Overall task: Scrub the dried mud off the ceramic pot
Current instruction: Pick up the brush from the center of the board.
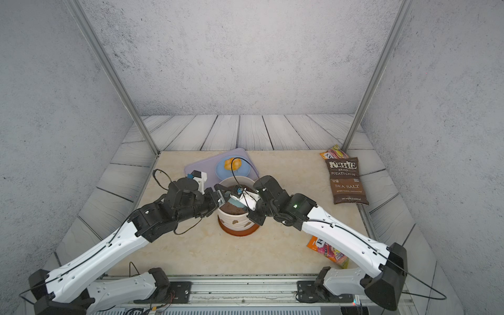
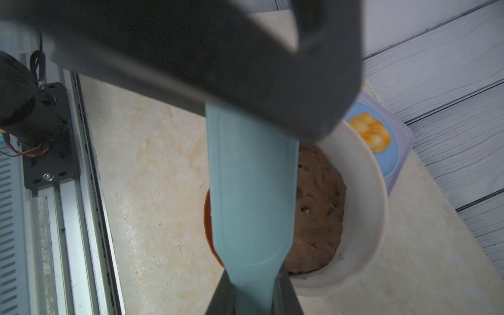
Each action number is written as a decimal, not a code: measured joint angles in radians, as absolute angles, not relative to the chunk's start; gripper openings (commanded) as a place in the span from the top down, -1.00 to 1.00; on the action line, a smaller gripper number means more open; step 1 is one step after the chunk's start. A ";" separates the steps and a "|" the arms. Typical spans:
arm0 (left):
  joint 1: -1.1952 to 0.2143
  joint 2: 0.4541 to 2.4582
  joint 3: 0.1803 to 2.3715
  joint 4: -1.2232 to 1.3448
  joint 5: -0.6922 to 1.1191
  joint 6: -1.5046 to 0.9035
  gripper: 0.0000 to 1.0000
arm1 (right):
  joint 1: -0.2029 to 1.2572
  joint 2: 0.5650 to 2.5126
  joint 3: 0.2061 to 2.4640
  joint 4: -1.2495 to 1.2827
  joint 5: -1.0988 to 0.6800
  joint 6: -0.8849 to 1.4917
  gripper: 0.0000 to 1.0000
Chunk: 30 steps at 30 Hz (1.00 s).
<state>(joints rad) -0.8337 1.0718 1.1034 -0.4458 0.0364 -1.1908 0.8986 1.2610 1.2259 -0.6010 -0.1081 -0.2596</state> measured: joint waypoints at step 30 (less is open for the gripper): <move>-0.826 1.084 1.031 -0.247 0.033 -1.182 0.79 | 0.897 1.285 1.267 -0.561 -0.120 -0.193 0.73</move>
<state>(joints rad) -0.8257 1.0843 1.0309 -0.2470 0.0334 -1.1816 0.8967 1.2854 1.2667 -0.5613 -0.1196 -0.1928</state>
